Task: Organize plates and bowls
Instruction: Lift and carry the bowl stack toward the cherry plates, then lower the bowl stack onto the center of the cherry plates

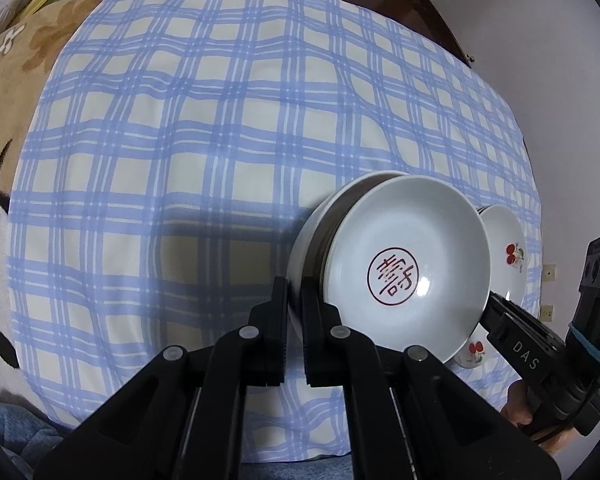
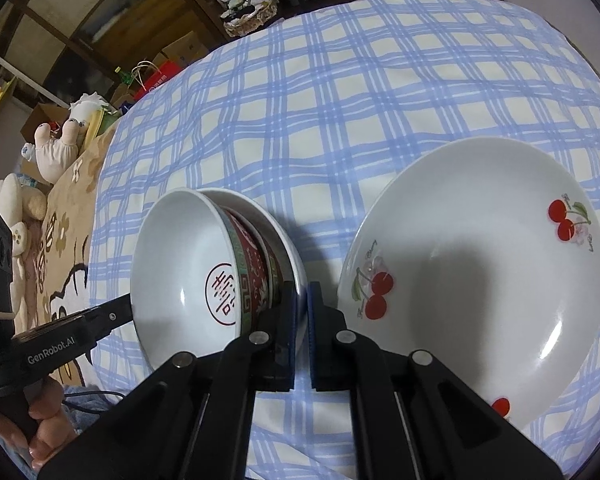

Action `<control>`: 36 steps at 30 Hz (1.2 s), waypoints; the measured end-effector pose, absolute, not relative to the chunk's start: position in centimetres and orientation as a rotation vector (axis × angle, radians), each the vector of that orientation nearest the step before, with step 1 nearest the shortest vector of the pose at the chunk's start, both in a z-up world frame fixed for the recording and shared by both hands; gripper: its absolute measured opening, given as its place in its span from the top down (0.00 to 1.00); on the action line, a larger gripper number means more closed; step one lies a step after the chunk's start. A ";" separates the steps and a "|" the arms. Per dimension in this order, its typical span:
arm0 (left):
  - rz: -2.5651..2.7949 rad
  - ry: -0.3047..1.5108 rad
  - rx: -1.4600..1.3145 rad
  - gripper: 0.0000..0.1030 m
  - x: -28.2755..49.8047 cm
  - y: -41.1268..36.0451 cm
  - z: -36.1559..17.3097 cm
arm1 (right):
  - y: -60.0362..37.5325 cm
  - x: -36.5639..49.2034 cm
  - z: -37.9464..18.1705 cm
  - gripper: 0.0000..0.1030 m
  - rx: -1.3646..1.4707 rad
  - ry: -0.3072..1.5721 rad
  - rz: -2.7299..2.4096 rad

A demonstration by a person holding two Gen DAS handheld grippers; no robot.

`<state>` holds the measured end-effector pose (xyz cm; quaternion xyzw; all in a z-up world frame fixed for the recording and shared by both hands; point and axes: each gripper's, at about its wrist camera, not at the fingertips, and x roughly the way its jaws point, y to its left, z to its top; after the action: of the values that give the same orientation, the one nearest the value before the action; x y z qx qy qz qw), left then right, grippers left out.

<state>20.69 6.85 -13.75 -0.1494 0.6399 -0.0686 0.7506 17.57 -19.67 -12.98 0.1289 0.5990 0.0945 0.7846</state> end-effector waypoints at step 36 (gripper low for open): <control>-0.260 1.292 -0.337 0.95 19.7 3.7 -8.7 | -23.8 15.1 -7.0 0.93 0.301 1.188 0.150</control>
<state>19.66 3.67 -8.74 -0.1559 0.5974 -0.1200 0.7774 15.07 -23.84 -7.00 0.1413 0.5569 0.0702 0.8154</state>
